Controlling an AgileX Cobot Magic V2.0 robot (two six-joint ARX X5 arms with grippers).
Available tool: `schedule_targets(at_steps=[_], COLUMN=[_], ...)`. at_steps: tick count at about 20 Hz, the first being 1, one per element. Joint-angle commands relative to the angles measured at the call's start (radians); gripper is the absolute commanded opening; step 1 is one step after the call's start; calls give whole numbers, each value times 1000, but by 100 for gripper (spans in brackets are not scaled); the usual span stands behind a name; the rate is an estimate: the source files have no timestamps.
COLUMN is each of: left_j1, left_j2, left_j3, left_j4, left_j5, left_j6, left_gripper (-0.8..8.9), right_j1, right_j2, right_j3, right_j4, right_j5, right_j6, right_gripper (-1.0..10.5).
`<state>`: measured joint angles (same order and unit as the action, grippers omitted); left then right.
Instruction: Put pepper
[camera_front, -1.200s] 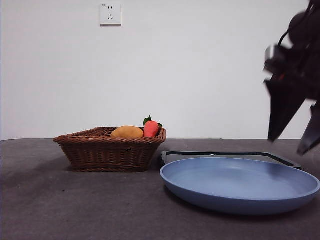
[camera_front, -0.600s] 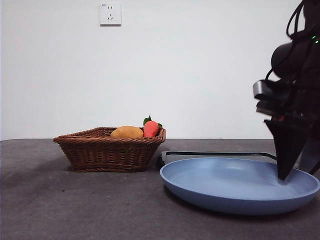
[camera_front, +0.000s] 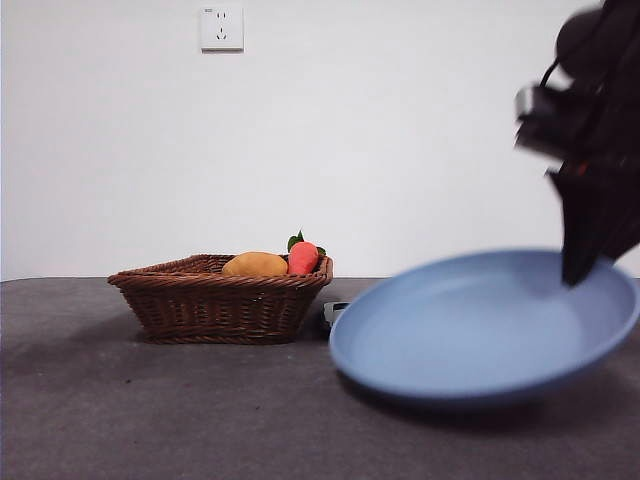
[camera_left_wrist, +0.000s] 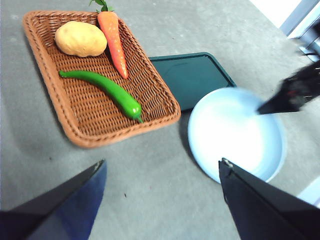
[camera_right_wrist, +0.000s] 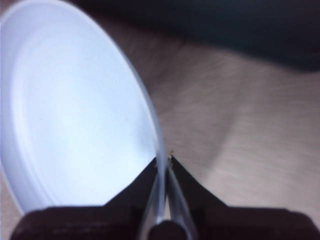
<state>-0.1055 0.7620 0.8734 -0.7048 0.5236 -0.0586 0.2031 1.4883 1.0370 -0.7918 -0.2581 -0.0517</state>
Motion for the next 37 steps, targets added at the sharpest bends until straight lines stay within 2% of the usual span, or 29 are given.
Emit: schedule_targets(at_steps=[1, 4, 8, 15, 18, 23, 28, 29, 32, 33, 34, 37], left_j1=[-61, -156, -267, -344, -345, -362, -380, -380, -389, -393, -393, -393], left_j2=[106, 294, 592, 1021, 1149, 1273, 1315, 1315, 1330, 1330, 1330, 1330], left_j3=[80, 201, 389, 677, 724, 724, 724, 724, 724, 724, 724, 724], left_j4=[36, 52, 53, 10, 8, 68, 82, 70, 56, 56, 49, 19], left_j5=[-87, -224, -348, -495, -503, -507, -575, -575, -575, -577, -573, -566], left_j6=[-36, -76, -94, -145, -196, -253, -256, -256, -257, -257, -261, -286], left_gripper=[389, 389, 389, 389, 388, 388, 371, 336, 332, 313, 255, 148], right_j1=[-13, -44, -84, -132, -140, -139, -138, -138, -138, -138, -138, -138], right_j2=[-84, -207, -338, -483, -525, -531, -531, -531, -531, -531, -531, -531], right_j3=[13, 13, 13, 13, 13, 13, 13, 13, 13, 13, 13, 13], right_j4=[-32, -62, -69, -100, -105, -106, -107, -107, -106, -106, -106, -105], right_j5=[-4, -2, -2, -3, -4, -5, -5, -6, -6, -6, -6, -57], right_j6=[20, 37, 48, 51, 51, 51, 50, 50, 43, 43, 43, 42], right_gripper=[5, 5, 5, 6, 6, 6, 6, 6, 6, 6, 6, 6])
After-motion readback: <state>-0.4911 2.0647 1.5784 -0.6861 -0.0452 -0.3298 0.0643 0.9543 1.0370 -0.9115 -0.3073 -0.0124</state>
